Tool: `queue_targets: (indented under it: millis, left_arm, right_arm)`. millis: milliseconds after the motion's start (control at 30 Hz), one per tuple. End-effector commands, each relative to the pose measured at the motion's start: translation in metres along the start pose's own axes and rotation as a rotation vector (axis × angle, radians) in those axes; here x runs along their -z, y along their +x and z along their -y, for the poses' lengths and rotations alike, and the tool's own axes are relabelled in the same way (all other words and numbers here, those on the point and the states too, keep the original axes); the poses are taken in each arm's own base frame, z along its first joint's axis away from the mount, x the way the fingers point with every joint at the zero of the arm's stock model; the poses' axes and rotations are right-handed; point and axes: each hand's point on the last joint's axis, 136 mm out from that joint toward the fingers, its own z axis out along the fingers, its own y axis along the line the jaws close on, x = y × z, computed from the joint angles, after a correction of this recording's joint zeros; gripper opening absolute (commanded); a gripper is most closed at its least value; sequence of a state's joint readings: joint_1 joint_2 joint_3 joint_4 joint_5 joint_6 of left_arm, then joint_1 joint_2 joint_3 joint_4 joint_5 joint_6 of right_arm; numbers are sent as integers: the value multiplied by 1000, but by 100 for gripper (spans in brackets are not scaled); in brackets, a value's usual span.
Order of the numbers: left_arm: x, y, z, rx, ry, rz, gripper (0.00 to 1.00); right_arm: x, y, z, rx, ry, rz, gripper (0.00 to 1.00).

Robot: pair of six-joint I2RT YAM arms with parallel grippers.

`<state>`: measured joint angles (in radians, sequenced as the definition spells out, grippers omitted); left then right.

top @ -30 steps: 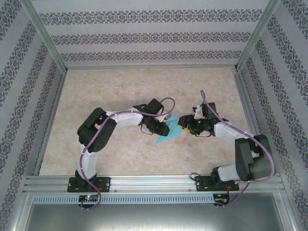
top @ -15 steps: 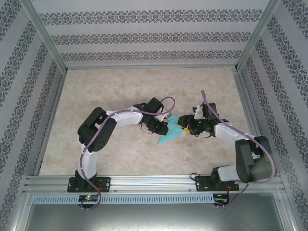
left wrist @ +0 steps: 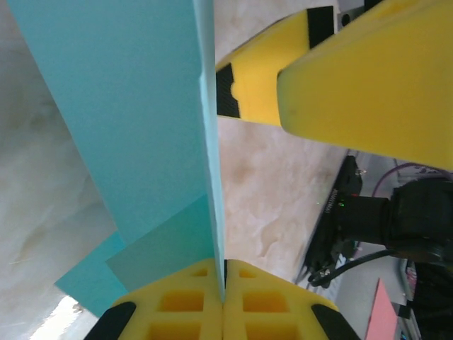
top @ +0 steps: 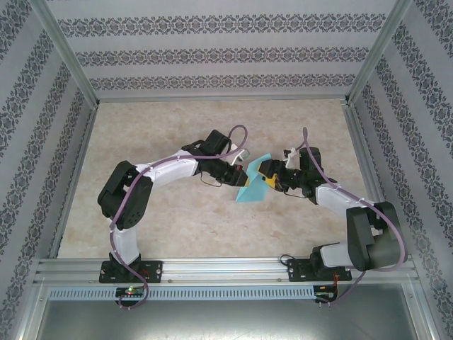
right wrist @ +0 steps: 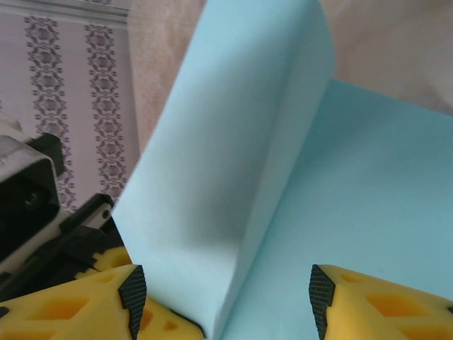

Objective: Fold a paper plane with a square sheet of paper (pick it up from the middle)
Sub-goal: Turn over the paper at the center of the table.

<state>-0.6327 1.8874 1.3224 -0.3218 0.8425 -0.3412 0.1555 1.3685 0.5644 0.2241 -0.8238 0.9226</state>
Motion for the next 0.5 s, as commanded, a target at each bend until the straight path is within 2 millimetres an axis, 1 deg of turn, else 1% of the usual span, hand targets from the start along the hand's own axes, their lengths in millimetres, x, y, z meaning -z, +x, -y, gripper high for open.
queue_targets:
  millis: [0, 100, 333, 467]
  left_arm:
    - [18, -20, 26, -39, 83, 60, 7]
    - [22, -24, 34, -50, 112, 80, 8]
    - [25, -27, 36, -50, 134, 93, 9]
    - [28, -29, 36, -44, 144, 109, 10]
  right_arm:
    - [-1, -3, -28, 28, -87, -5, 65]
    - [-2, -4, -30, 22, -99, -6, 65]
    - [-11, 1, -42, 11, -148, -32, 62]
    - [-10, 0, -47, 12, -171, -30, 59]
